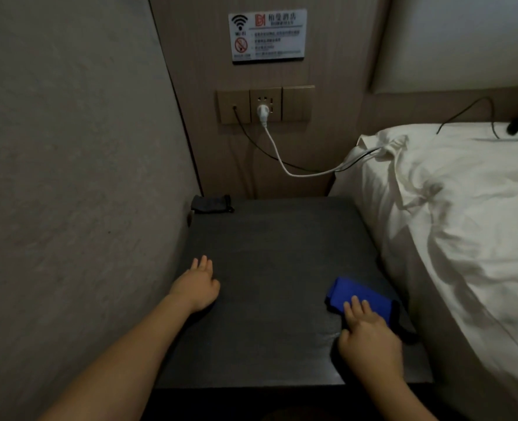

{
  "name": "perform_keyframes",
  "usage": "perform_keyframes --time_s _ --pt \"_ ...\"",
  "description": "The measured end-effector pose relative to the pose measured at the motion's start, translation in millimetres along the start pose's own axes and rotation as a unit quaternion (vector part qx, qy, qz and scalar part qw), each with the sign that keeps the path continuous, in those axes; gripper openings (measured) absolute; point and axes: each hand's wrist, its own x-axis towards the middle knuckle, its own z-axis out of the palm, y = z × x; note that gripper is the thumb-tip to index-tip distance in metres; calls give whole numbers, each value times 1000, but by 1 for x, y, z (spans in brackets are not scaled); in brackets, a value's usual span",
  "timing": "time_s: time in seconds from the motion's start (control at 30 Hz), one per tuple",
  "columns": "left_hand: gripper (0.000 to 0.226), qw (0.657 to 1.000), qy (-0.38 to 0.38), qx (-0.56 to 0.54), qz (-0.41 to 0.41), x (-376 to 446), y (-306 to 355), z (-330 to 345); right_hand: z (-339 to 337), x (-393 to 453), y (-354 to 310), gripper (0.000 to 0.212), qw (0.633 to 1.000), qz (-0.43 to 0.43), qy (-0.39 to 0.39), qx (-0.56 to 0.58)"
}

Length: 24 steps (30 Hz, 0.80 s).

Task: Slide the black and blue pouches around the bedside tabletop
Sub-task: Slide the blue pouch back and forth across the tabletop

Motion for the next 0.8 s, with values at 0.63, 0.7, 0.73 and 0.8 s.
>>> perform_keyframes --time_s 0.63,0.7,0.73,0.8 --pt "49 994 -5 -100 -41 26 -20 -34 49 -19 -240 58 966 -239 -63 81" --pt "51 994 -13 -100 -43 29 -22 -34 56 -21 -258 45 961 -254 -66 87" --pt "52 994 -12 -99 -46 29 -22 -35 60 -22 -265 42 959 -262 -72 85" --pt "54 994 -3 -101 -42 28 -21 -36 67 -24 -271 45 955 -272 -89 78"
